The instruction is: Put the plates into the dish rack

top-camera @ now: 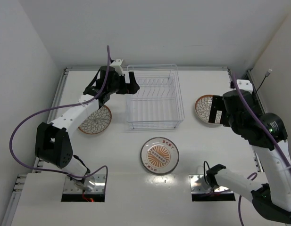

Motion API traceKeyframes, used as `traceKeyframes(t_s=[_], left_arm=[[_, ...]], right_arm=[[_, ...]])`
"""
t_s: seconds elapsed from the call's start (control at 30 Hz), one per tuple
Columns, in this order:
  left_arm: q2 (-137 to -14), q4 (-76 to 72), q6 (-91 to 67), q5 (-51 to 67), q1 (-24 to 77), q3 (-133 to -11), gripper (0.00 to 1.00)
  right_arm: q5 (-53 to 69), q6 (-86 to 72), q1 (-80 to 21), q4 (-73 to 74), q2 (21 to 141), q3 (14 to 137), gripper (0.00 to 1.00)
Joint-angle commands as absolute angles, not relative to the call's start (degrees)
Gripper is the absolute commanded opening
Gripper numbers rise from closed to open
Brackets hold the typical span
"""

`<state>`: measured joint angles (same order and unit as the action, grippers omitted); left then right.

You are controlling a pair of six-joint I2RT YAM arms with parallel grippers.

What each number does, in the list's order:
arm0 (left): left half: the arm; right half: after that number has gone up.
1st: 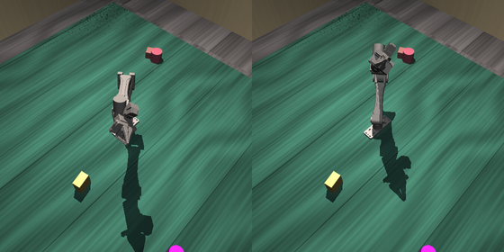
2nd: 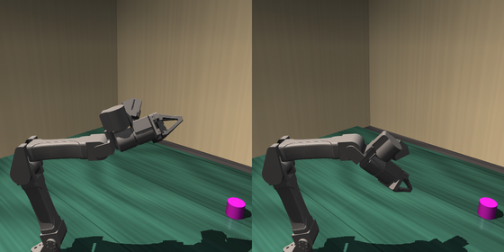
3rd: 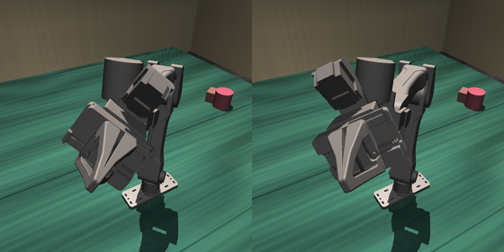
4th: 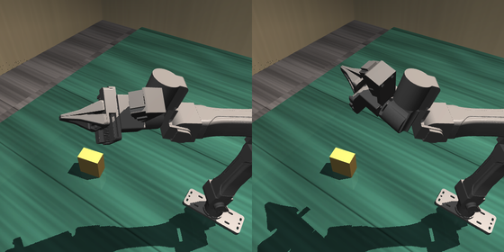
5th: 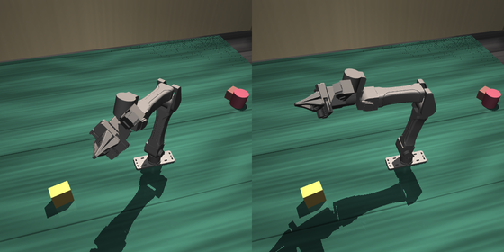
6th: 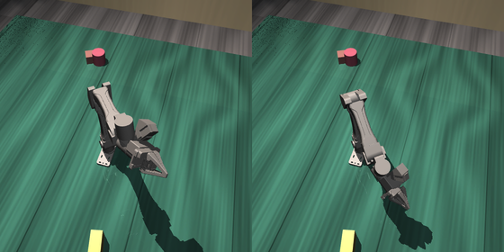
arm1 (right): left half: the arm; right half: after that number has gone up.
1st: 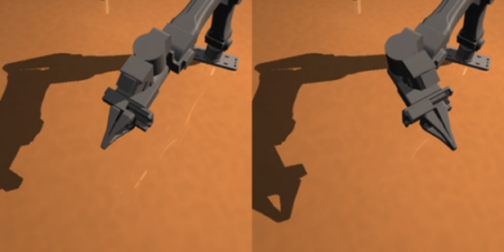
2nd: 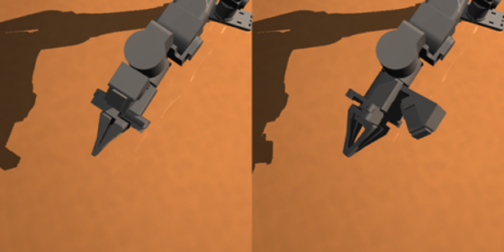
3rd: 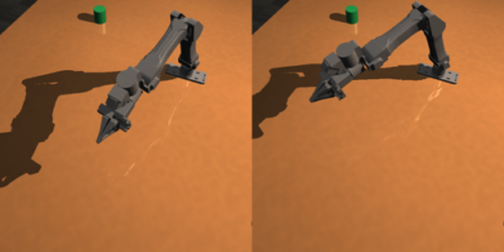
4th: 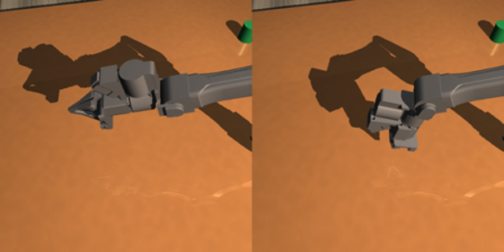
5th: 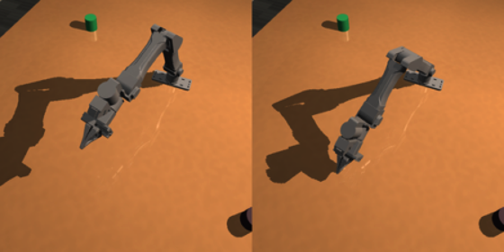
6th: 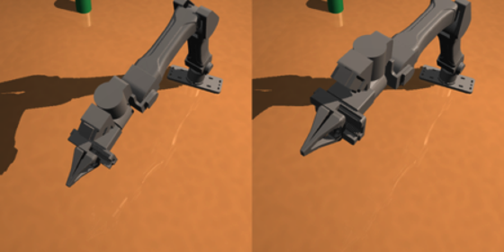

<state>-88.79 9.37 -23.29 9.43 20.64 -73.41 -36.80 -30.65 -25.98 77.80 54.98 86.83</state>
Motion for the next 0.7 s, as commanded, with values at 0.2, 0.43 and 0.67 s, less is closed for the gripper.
traceKeyframes(t_s=[0.2,0.43,0.67], left_arm=[[-87.4,6.4,-24.0,9.8,20.8,-73.2,0.99],[-87.4,7.7,-24.0,9.1,20.8,-73.7,0.99],[-87.9,8.9,-23.5,7.6,20.8,-74.3,0.99]], right_arm=[[-35.2,-32.0,-25.3,68.2,64.1,94.8,1.0],[4.0,-26.2,5.5,51.2,76.6,91.3,0.96],[23.4,-32.3,30.1,41.1,86.2,81.7,0.83]])
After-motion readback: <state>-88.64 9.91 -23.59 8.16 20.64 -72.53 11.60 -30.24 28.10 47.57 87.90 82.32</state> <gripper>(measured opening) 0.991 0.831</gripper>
